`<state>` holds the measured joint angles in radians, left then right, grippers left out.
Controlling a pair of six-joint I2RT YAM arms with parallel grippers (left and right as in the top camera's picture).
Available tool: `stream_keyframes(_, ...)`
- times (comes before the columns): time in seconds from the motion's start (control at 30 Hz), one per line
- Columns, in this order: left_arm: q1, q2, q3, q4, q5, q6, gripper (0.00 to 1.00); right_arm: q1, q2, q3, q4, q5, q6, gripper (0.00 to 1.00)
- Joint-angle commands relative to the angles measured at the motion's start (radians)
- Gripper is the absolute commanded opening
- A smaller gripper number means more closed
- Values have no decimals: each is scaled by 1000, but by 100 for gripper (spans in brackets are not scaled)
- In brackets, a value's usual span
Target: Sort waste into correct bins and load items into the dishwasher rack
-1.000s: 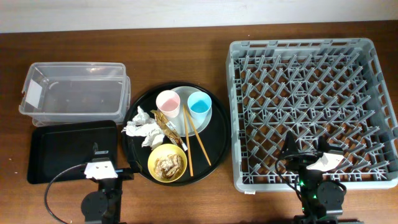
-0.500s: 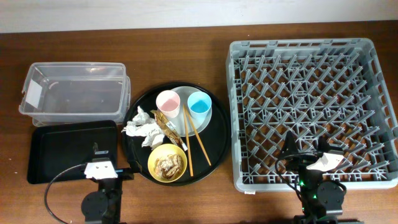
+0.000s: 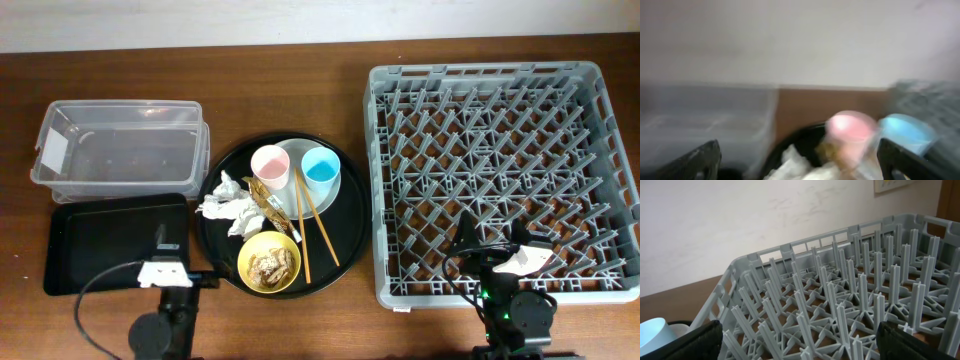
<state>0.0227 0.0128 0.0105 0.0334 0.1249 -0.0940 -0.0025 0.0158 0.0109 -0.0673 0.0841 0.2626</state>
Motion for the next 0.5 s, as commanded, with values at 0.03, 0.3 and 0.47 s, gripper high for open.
stream_keyframes(0.03,-1,-2,92,-47,280,-225,99,-5,-8,-5,-6,2,8,98)
stream_keyframes(0.3,-1,274,539,-453,363,-126,99,-5,-8,-5,-7,2,8,98)
stream_keyframes(0.47,-1,660,904,-821,385,-42,99,-5,-8,-5,-7,2,8,99)
